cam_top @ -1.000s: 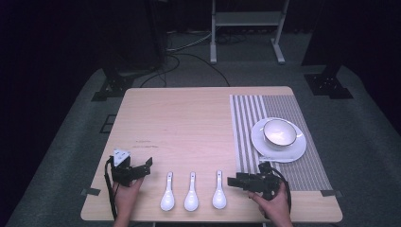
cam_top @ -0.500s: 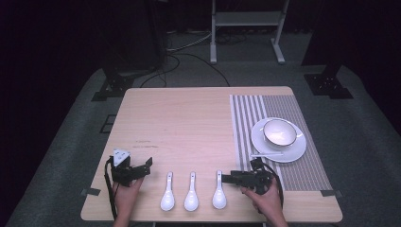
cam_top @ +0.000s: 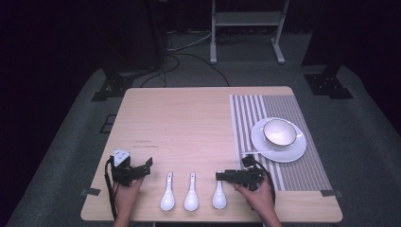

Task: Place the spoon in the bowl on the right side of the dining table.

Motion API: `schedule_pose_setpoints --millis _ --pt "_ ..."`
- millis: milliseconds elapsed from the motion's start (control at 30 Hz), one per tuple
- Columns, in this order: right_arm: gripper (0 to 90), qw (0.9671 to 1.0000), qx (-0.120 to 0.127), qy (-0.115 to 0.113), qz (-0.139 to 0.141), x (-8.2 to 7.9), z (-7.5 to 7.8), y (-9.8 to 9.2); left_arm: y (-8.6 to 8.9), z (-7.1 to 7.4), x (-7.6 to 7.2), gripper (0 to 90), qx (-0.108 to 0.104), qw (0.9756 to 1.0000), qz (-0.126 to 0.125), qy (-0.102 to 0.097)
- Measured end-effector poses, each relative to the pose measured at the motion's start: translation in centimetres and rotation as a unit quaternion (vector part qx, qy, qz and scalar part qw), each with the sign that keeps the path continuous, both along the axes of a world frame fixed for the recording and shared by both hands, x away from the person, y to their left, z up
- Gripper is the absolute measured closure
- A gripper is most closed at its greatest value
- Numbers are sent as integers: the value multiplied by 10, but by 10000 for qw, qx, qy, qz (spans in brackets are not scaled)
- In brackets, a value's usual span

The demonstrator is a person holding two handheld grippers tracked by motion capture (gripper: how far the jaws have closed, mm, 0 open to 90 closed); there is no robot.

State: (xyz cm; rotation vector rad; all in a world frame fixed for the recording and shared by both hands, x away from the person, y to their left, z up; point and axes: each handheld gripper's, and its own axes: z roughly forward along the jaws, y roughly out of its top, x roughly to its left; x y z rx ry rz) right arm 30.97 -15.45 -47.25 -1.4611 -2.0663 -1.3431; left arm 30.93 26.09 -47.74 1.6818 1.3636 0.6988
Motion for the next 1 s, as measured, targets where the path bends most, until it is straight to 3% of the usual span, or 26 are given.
schedule_pose_setpoints --millis 200,633,767,967,1000 --pt "394 9994 -322 10 -107 3 -1 6 0 0 0 33 -14 10000 5 -5" --pt "511 9973 -705 -62 -211 5 -4 14 0 0 0 33 -27 10000 -4 -17" --pt "543 9944 -1008 -231 -236 3 -2 21 0 0 0 33 -25 10000 -3 -16" --pt "617 9851 -1572 -657 -220 -4 2 34 0 0 0 33 -34 10000 -1 -17" --pt "617 9851 -1572 -657 -220 -4 2 34 0 0 0 33 -34 10000 -1 -17"
